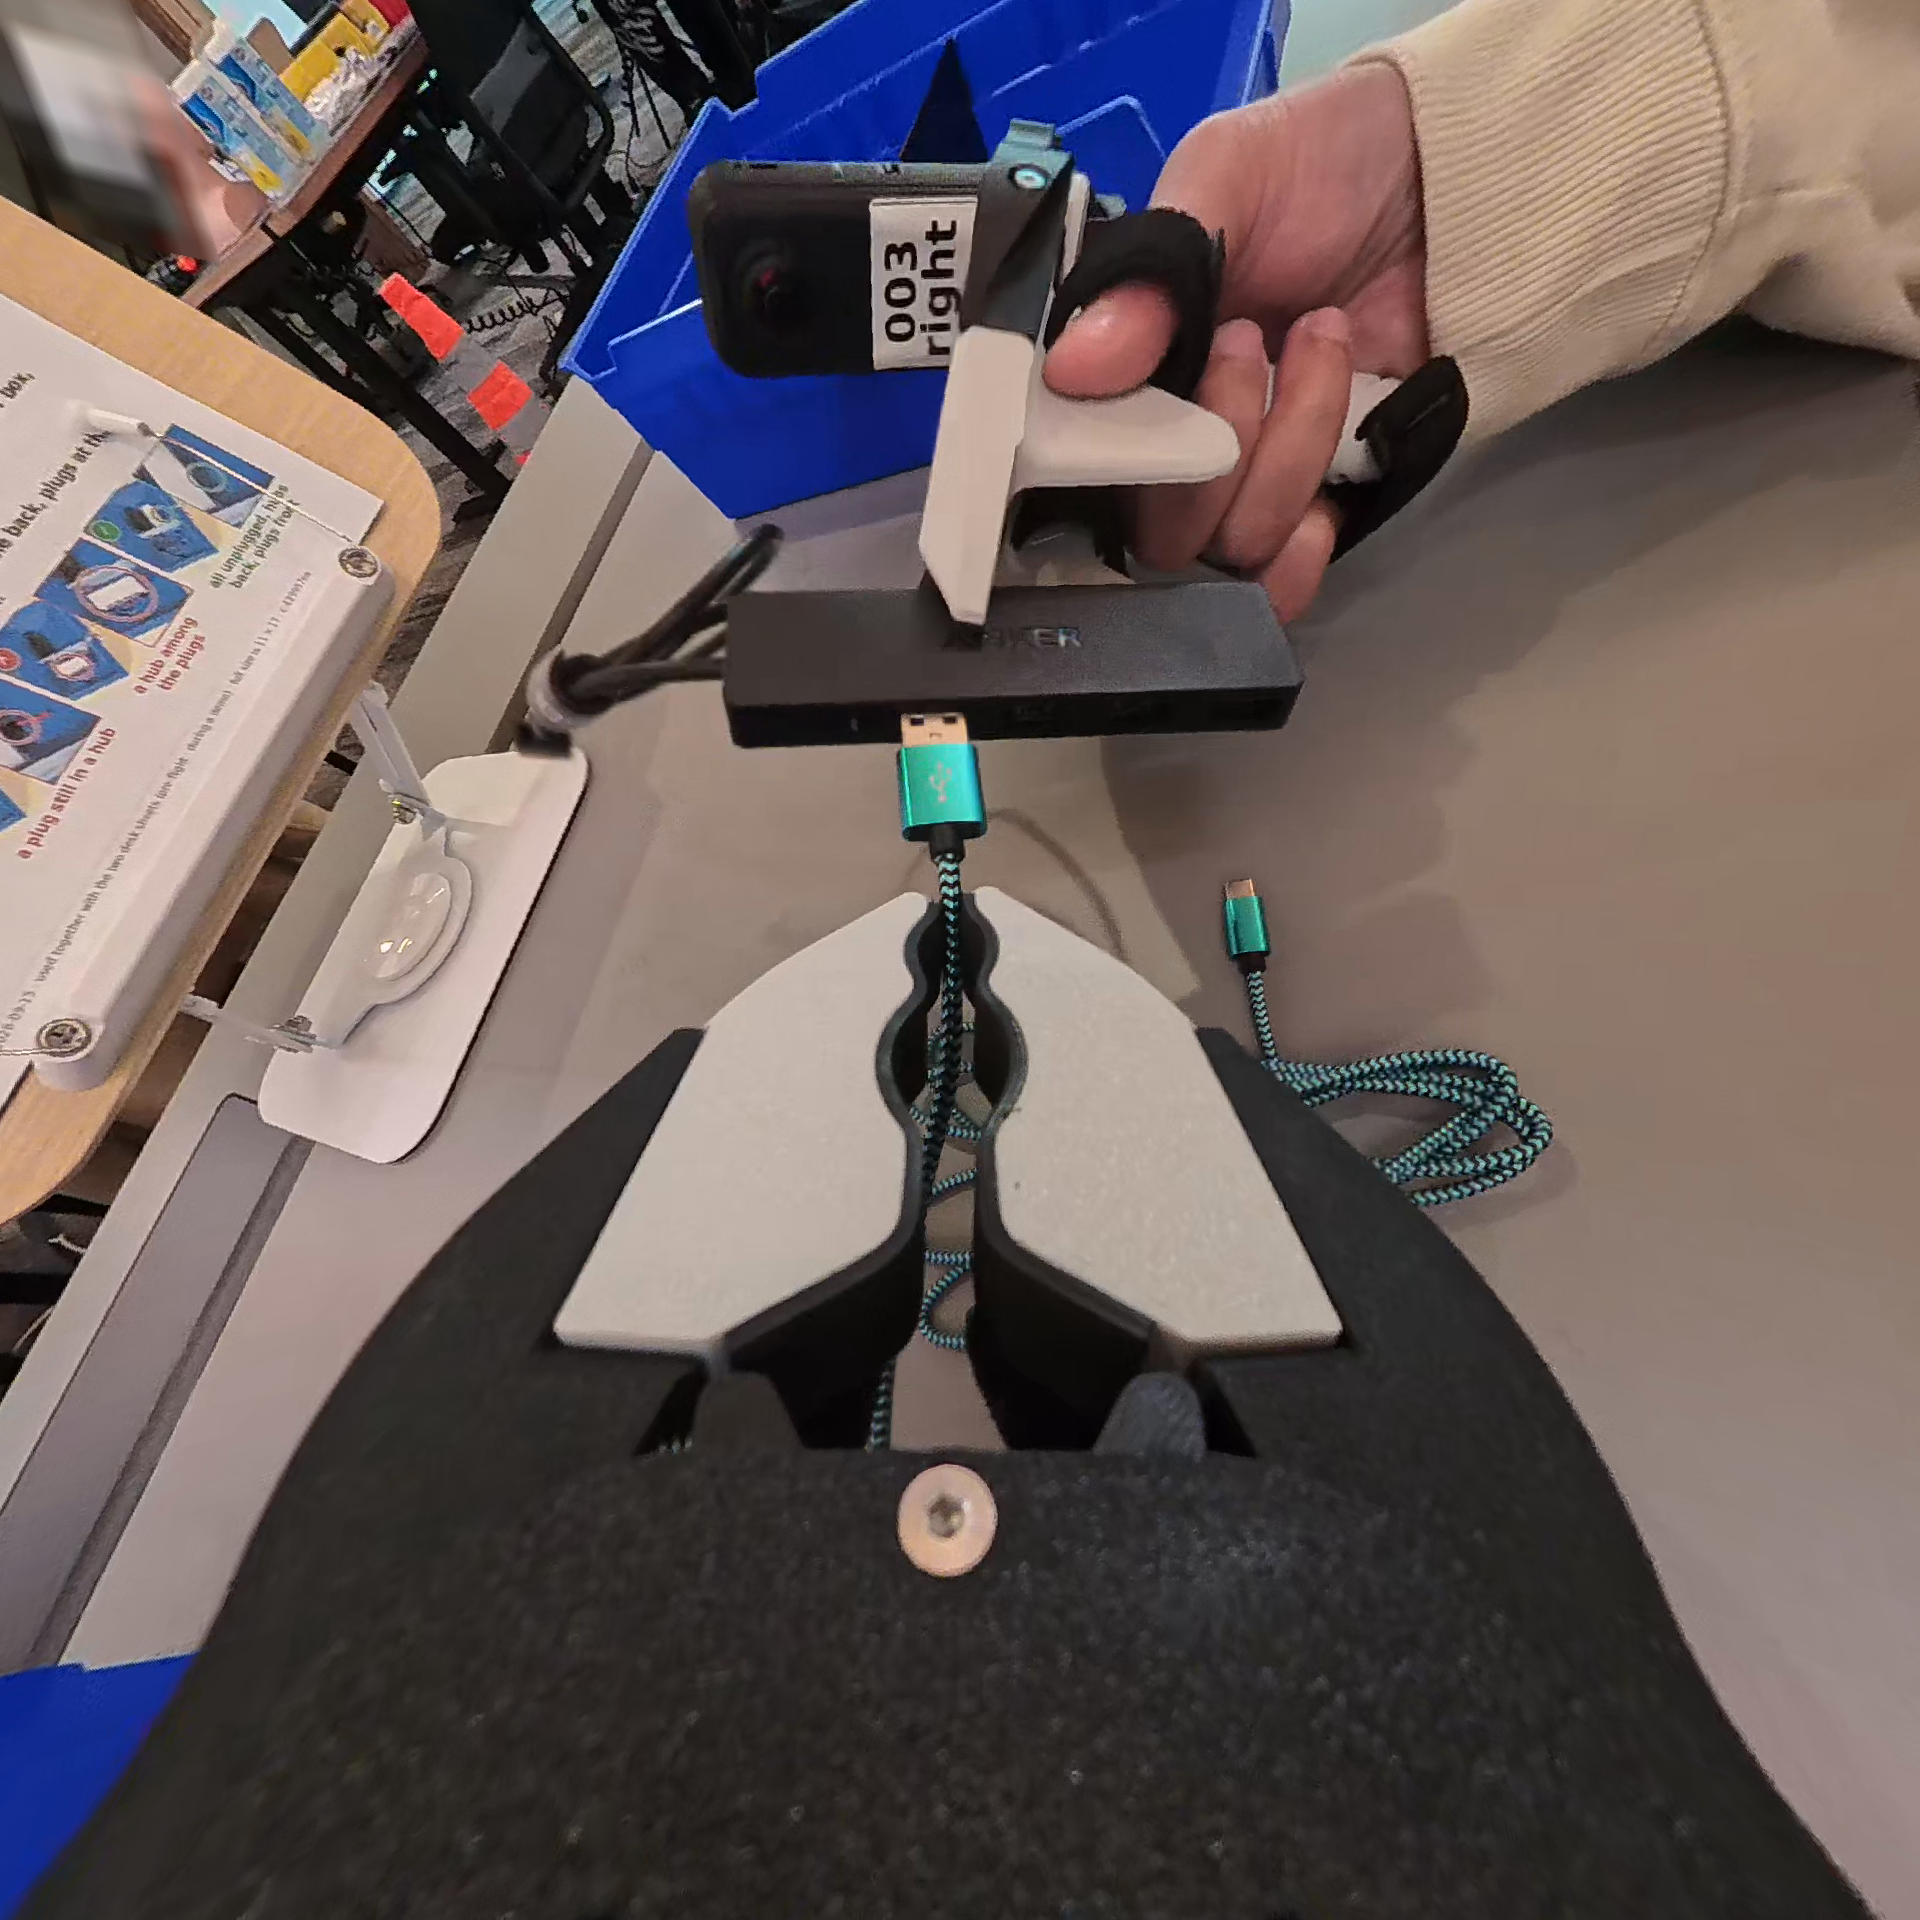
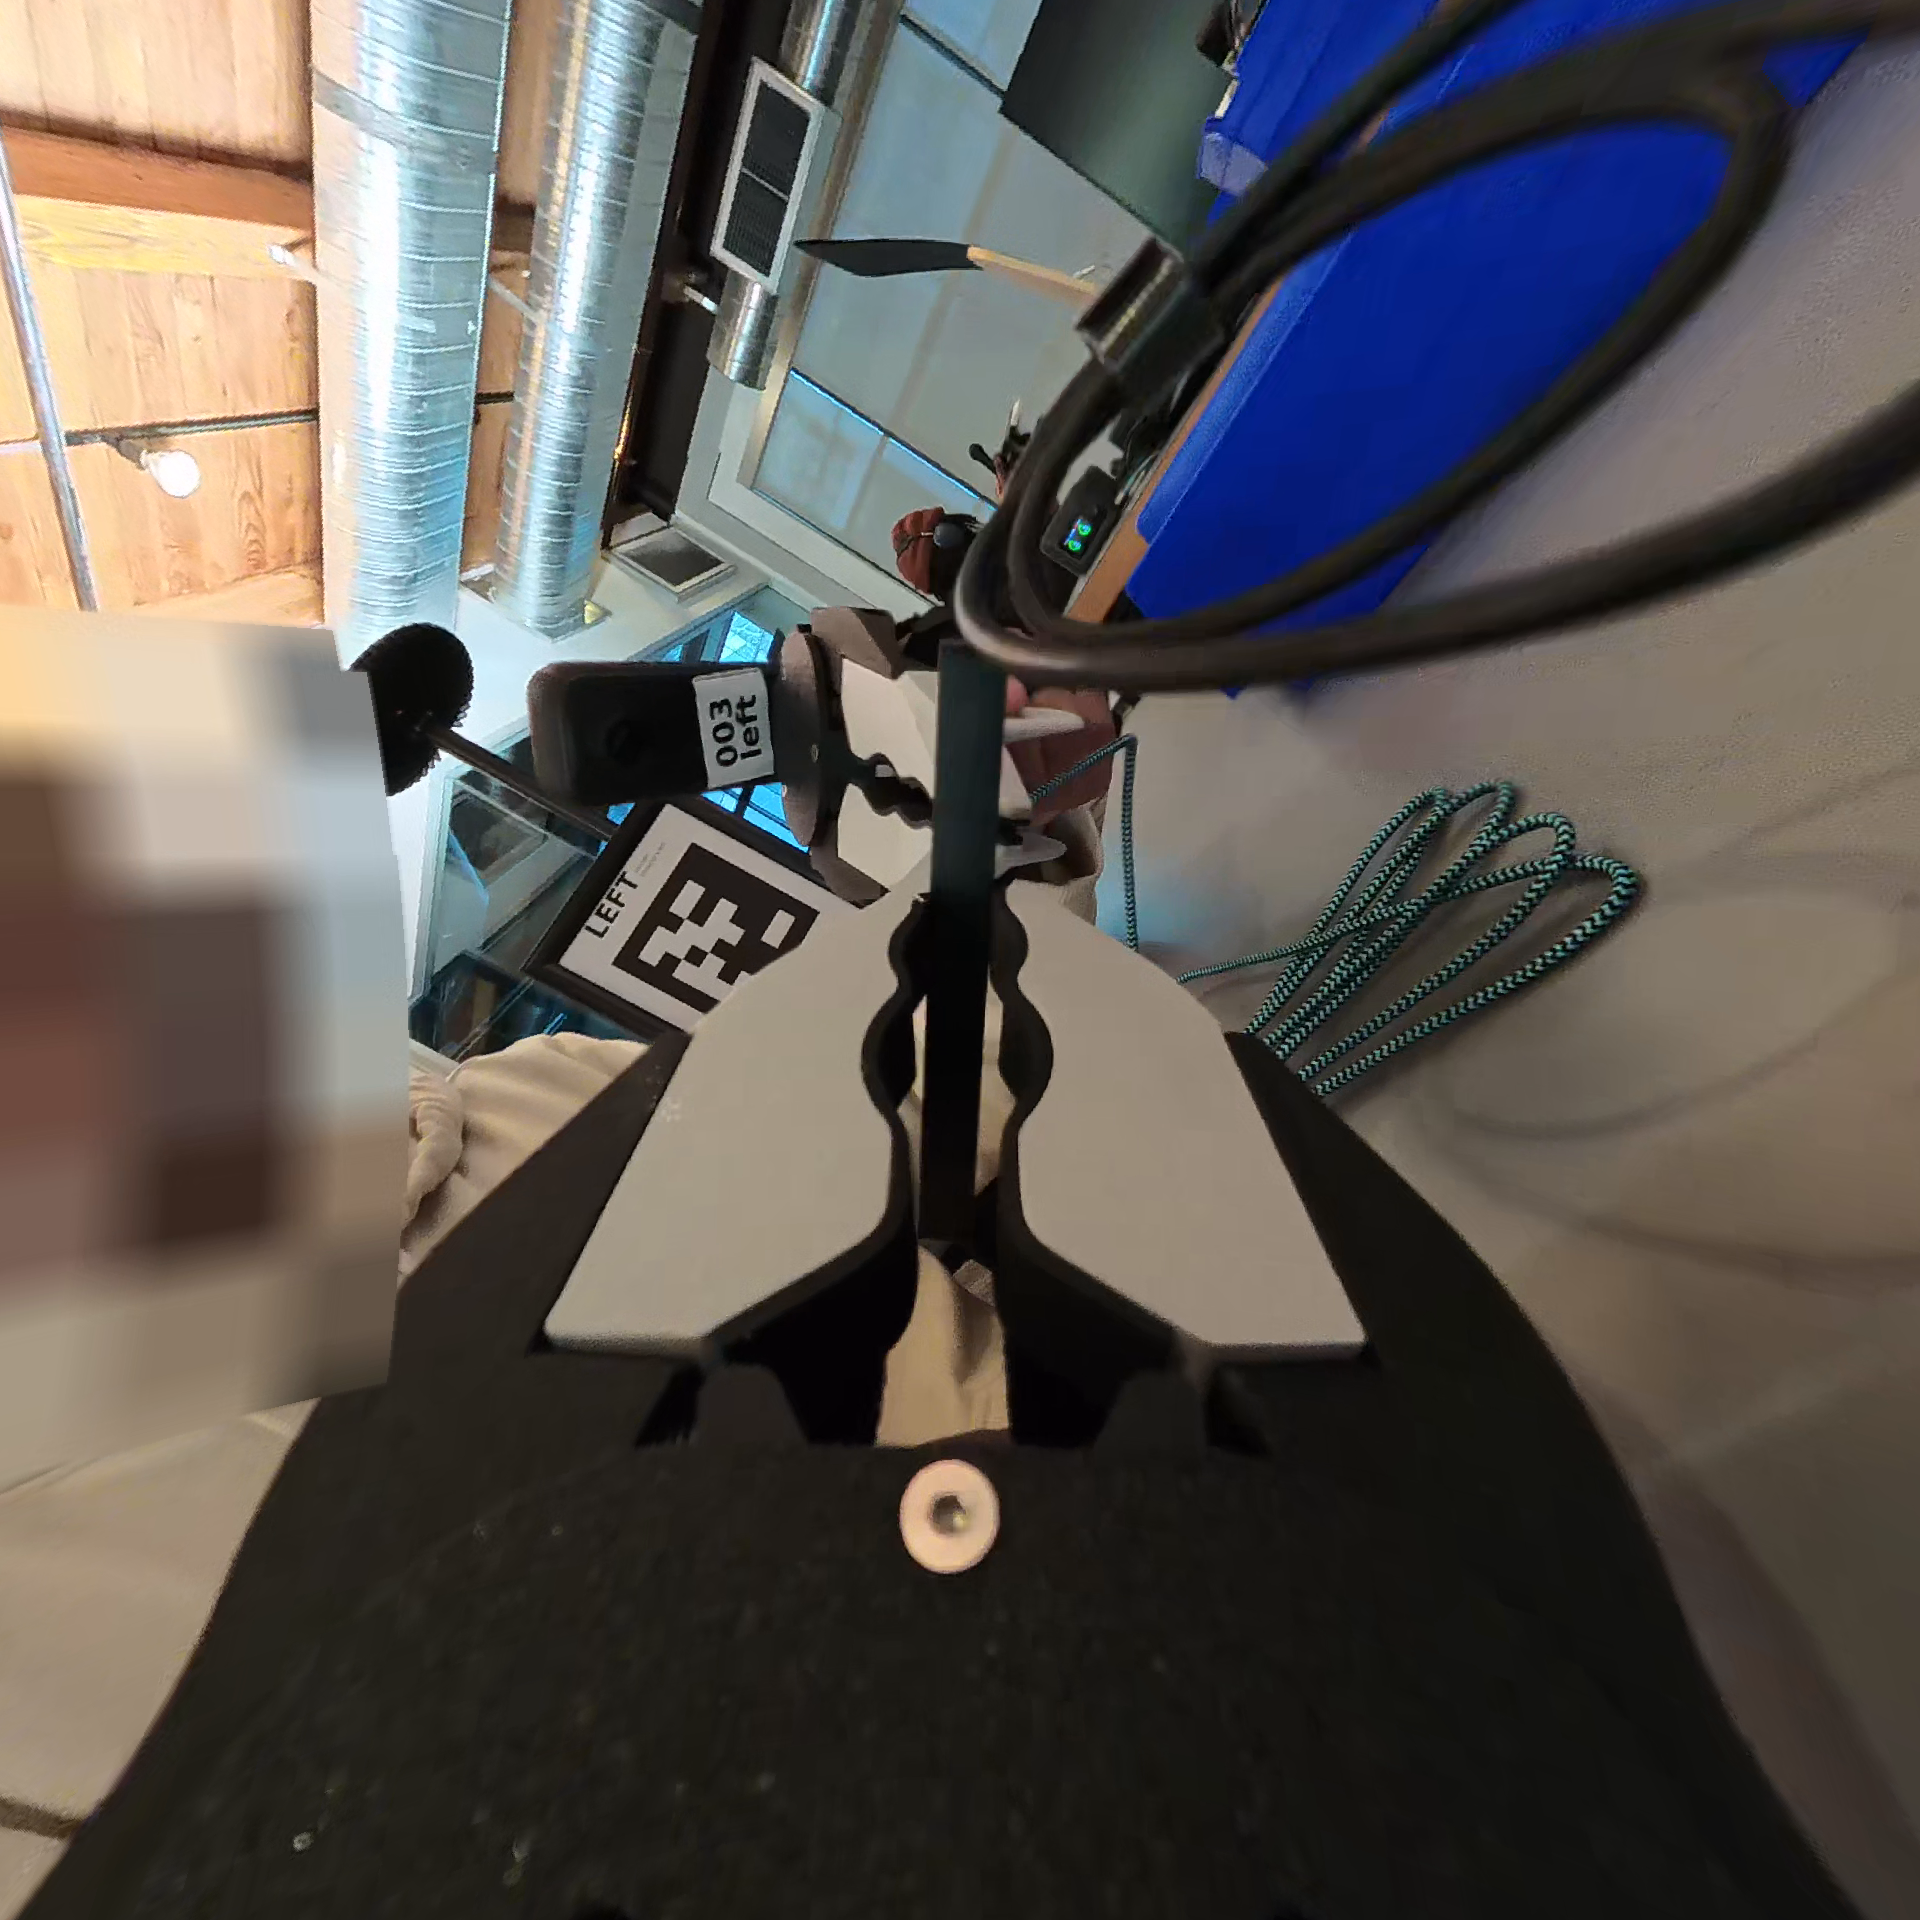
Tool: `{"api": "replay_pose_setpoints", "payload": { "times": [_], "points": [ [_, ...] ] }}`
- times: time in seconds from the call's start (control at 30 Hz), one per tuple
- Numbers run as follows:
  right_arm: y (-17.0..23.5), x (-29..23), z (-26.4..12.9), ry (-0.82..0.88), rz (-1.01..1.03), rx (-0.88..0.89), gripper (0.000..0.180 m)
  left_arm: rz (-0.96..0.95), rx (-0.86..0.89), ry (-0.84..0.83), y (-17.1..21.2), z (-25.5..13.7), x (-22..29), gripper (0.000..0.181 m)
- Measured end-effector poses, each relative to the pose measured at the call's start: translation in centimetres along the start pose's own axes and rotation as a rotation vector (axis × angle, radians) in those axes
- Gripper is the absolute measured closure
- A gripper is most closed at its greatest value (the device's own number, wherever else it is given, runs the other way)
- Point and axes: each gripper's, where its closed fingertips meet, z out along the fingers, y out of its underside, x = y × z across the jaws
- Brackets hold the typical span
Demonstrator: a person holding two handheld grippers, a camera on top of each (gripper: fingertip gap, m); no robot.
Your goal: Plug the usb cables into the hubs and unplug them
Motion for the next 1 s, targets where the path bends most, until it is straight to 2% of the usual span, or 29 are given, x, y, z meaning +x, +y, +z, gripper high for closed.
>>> {"api": "replay_pose_setpoints", "payload": {
  "times": [0.13, 0.53, 0.77, 1.0],
  "points": [
    [0.3, 0.2, -0.1, 0.017, -0.096, -0.006, 0.169, -0.015, 0.005, 0.005, 0.0, 0.1, 0.0, 0.179],
    [0.5, 1.1, -0.3, -0.001, -0.085, 0.002, 0.169, -0.009, -0.014, 0.015, 0.2, 0.4, 0.2, 0.179],
    [1.0, 1.9, 0.1, 0.044, -0.096, -0.03, 0.169, 0.018, -0.087, 0.016, 1.4, 1.4, 0.6, 0.179],
    [0.8, 1.2, 0.2, -0.004, -0.092, -0.009, 0.169, -0.012, -0.042, 0.02, 0.7, 1.0, 0.3, 0.179]
  ]
}}
